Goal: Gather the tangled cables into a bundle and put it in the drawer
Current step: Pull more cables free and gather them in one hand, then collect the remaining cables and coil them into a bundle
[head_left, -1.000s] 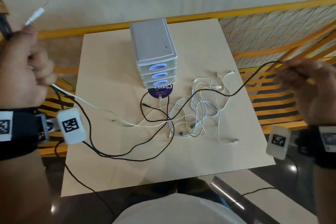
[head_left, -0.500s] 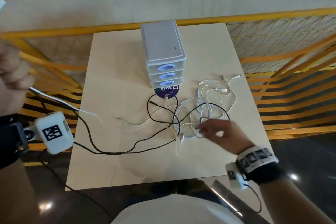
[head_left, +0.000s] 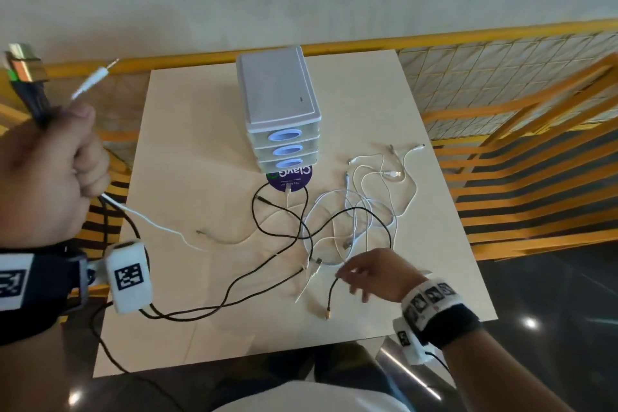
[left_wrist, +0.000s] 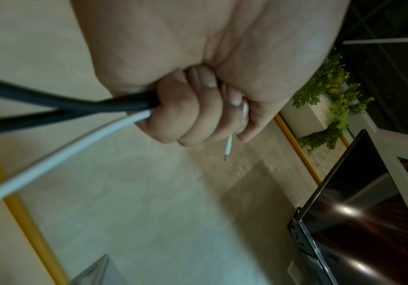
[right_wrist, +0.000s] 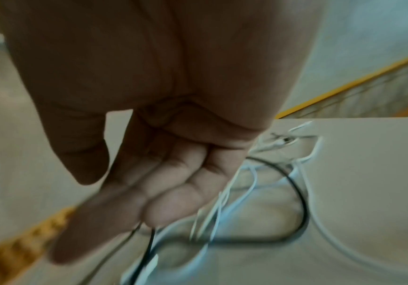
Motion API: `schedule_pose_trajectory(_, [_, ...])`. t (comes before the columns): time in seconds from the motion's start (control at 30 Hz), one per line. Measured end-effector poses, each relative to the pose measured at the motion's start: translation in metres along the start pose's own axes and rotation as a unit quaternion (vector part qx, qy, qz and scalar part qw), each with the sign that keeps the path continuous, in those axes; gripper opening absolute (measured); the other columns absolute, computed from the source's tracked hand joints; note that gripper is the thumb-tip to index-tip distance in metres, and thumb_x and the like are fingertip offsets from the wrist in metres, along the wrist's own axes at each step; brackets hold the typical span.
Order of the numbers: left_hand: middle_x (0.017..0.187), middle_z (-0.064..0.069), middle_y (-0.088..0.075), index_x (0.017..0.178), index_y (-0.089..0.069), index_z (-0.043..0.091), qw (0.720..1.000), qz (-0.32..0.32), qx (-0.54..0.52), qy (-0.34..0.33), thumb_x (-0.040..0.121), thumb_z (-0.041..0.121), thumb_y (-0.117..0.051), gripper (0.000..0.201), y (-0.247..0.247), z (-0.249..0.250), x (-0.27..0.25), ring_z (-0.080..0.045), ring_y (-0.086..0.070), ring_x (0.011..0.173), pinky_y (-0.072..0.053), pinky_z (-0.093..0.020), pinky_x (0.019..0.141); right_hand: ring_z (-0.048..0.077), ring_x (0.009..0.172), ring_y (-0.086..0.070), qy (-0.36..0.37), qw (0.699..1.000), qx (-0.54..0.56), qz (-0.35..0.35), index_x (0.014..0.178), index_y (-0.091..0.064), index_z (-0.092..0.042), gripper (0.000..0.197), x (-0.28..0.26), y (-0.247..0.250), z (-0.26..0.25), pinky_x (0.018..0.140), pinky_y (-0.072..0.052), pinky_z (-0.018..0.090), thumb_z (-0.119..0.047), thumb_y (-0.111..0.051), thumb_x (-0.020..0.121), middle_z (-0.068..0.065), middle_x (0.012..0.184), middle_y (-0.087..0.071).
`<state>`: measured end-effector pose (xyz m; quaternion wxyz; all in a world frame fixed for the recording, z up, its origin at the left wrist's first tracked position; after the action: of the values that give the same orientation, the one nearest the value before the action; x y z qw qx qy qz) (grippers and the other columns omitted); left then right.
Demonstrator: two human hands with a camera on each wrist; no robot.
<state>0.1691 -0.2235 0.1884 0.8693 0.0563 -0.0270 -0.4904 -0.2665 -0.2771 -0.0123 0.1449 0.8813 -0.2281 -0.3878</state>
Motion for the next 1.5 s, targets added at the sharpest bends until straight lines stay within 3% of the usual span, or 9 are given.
schedule_pose_trajectory(0.1, [0.055, -0.005, -0.012, 0.07, -0.016, 0.017, 0.999, 0.007, 0.044, -0.025, 0.113, 0.03, -0.031, 0.047, -0.022, 0.004, -0.007, -0.003, -0.017, 0.031, -0.018, -0.01, 0.032, 0.015, 0.051, -0.065, -0.002, 0.992, 0.083, 0.096, 0.084, -0.078, -0.026, 0.02, -0.007, 0.061, 0.009, 0.062, -0.052, 0.021, -0.029, -0.064, 0.098, 0.004, 0.068, -0.074])
schedule_pose_trajectory(0.23, [0.055, -0.005, -0.012, 0.069, -0.017, 0.014, 0.998, 0.015, 0.047, -0.025, 0.111, 0.035, -0.039, 0.051, -0.031, -0.008, -0.005, -0.01, -0.014, 0.034, -0.014, -0.013, 0.034, 0.015, 0.071, -0.071, -0.093, 0.963, -0.02, 0.251, 0.089, -0.072, -0.023, 0.023, 0.024, 0.152, 0.05, 0.067, -0.05, 0.027, -0.04, -0.059, 0.098, -0.004, 0.076, -0.074])
schedule_pose_trajectory(0.37, [0.057, -0.009, -0.013, 0.068, -0.022, 0.015, 0.998, 0.023, 0.049, -0.028, 0.109, 0.035, -0.043, 0.051, -0.039, -0.017, -0.009, -0.008, -0.018, 0.034, -0.016, -0.014, 0.035, 0.02, 0.089, -0.067, -0.205, 0.959, -0.102, 0.166, 0.099, -0.067, -0.024, 0.024, 0.041, 0.17, 0.107, 0.075, -0.049, 0.031, -0.039, -0.076, 0.084, -0.003, 0.089, -0.07])
schedule_pose_trajectory(0.53, [0.056, -0.002, -0.014, 0.067, -0.024, 0.021, 0.999, 0.024, 0.038, -0.012, 0.108, 0.036, -0.046, 0.049, -0.052, -0.023, -0.01, -0.003, -0.019, 0.035, -0.016, -0.018, 0.035, 0.01, 0.097, -0.059, -0.201, 0.97, -0.137, 0.008, 0.101, -0.061, -0.035, 0.052, 0.002, 0.084, 0.144, 0.082, -0.044, 0.026, -0.044, -0.094, 0.062, -0.011, 0.104, -0.058])
schedule_pose_trajectory(0.77, [0.049, 0.013, -0.022, 0.058, -0.036, 0.028, 0.999, -0.014, -0.02, 0.029, 0.086, 0.062, -0.068, 0.055, -0.074, -0.025, -0.006, 0.0, -0.021, 0.036, -0.016, -0.018, 0.036, 0.011, 0.084, -0.066, -0.155, 0.977, -0.072, 0.129, 0.087, -0.07, -0.034, 0.015, -0.018, 0.063, 0.159, 0.075, -0.048, 0.023, -0.039, -0.083, 0.08, -0.014, 0.087, -0.068])
schedule_pose_trajectory(0.93, [0.049, 0.017, -0.027, 0.062, -0.031, 0.023, 1.0, -0.018, -0.017, -0.009, 0.098, 0.039, -0.055, 0.046, -0.102, -0.01, -0.012, 0.0, -0.022, 0.038, -0.014, -0.019, 0.039, -0.009, 0.075, -0.065, -0.07, 0.959, -0.052, 0.27, 0.096, -0.072, -0.038, 0.01, -0.052, 0.13, 0.081, 0.06, -0.042, 0.006, -0.042, -0.074, 0.088, -0.022, 0.081, -0.072])
schedule_pose_trajectory(1.13, [0.057, 0.009, -0.028, 0.07, -0.036, 0.02, 0.998, -0.046, -0.039, -0.018, 0.092, 0.055, -0.062, 0.048, -0.142, 0.004, -0.03, -0.011, -0.022, 0.047, -0.013, -0.036, 0.046, 0.0, 0.079, -0.067, 0.171, 0.877, -0.016, 0.45, 0.096, -0.071, -0.029, 0.014, -0.103, 0.187, -0.066, 0.067, -0.044, 0.003, -0.022, -0.078, 0.086, -0.014, 0.085, -0.07])
schedule_pose_trajectory(1.3, [0.06, 0.002, -0.028, 0.07, -0.04, 0.023, 0.993, -0.098, -0.025, -0.059, 0.098, 0.053, -0.046, 0.041, -0.18, 0.02, -0.047, -0.015, -0.025, 0.051, -0.022, -0.029, 0.05, 0.015, 0.067, -0.067, 0.342, 0.848, 0.152, 0.375, 0.089, -0.074, -0.02, 0.014, -0.098, 0.176, -0.16, 0.071, -0.053, 0.02, -0.016, -0.083, 0.079, -0.006, 0.074, -0.073])
schedule_pose_trajectory(1.5, [0.066, 0.011, -0.057, 0.091, -0.063, 0.025, 0.989, -0.115, 0.028, -0.093, 0.107, 0.047, -0.037, 0.038, -0.194, 0.026, -0.057, -0.008, -0.054, 0.062, -0.041, -0.03, 0.063, 0.01, 0.073, -0.073, 0.367, 0.866, 0.187, 0.283, 0.092, -0.077, -0.024, 0.016, -0.067, 0.133, -0.222, 0.074, -0.056, 0.026, -0.027, -0.083, 0.077, -0.003, 0.081, -0.078])
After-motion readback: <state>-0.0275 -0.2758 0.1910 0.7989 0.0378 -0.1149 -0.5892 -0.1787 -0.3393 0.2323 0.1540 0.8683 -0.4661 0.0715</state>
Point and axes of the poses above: each hand's wrist, its own x-axis towards the middle knuckle, its own y-axis out of the back of the hand, z = x × y, the point moved 7 cm from there along x, towards the middle knuckle
